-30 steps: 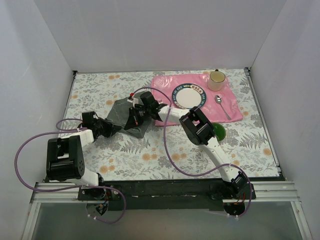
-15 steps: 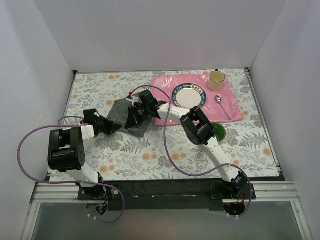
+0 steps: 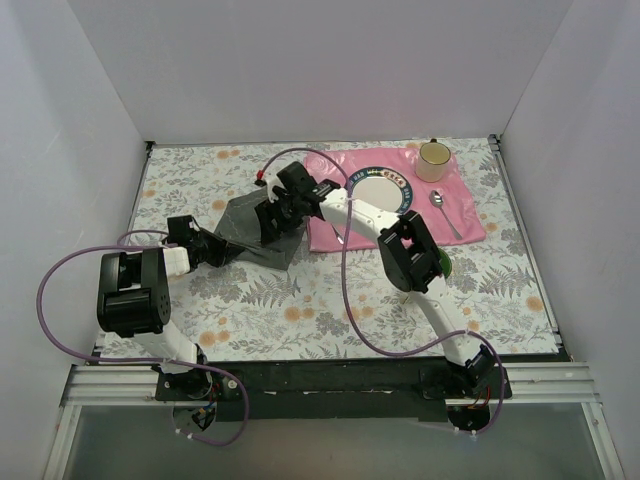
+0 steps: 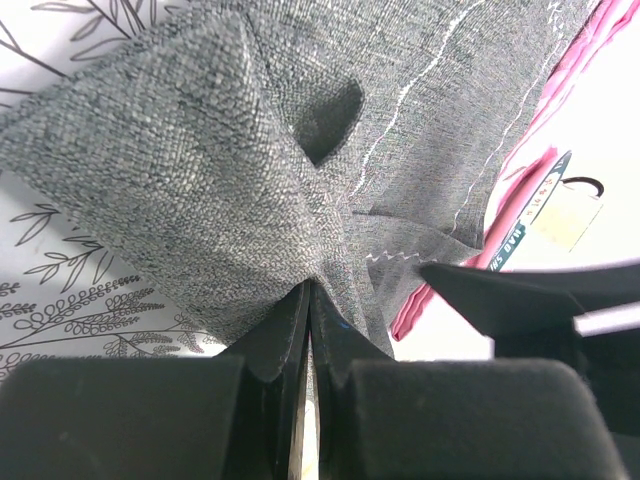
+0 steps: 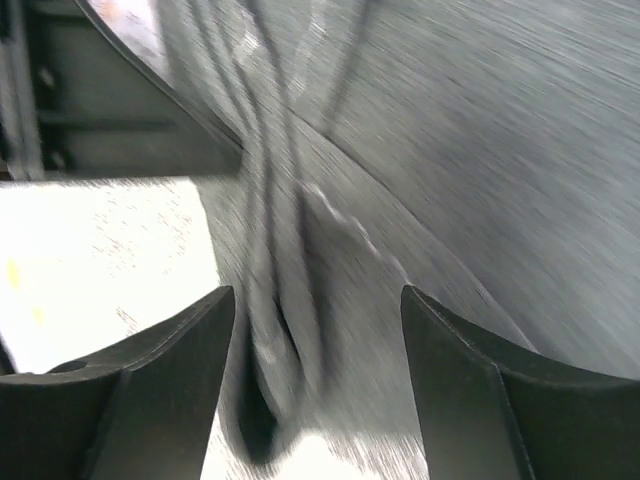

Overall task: Fold the napkin, place the utensils inside, and roll it up
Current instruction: Roll the napkin with the utensil

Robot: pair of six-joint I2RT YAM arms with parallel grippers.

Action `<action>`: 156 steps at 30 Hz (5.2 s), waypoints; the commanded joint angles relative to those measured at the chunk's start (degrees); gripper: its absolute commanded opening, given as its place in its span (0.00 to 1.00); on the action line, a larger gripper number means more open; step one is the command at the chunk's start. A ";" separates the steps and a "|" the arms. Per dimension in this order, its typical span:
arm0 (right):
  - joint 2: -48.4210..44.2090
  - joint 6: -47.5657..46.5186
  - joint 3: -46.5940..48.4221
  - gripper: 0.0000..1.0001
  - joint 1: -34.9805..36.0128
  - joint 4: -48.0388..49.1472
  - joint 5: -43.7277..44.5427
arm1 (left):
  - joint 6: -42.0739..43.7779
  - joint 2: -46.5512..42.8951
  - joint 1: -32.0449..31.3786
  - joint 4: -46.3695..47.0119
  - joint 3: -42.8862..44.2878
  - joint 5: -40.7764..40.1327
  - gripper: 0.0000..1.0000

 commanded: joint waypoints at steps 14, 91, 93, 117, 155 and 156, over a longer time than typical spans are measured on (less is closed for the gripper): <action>-10.02 -0.23 -10.00 0.37 4.81 5.17 -4.12 | 3.35 1.94 -0.04 -4.88 0.49 -5.54 0.00; -10.63 -22.10 -8.52 0.79 12.44 2.36 30.22 | 10.56 8.96 2.33 -11.04 10.08 -0.54 0.00; -10.89 -24.91 -8.43 0.81 14.37 3.50 32.60 | 9.86 9.50 2.42 -10.69 9.81 -0.10 0.00; -2.63 -27.56 -6.14 0.55 15.26 7.46 32.35 | 8.88 9.32 4.71 -10.24 8.32 1.92 0.00; 0.80 9.50 -15.54 0.02 7.35 17.73 -9.29 | 2.30 -21.09 4.62 -27.65 -0.91 -7.48 0.57; 0.80 10.57 -15.89 0.02 6.92 18.36 -10.61 | 1.51 -20.04 4.01 -27.04 -1.52 -7.22 0.58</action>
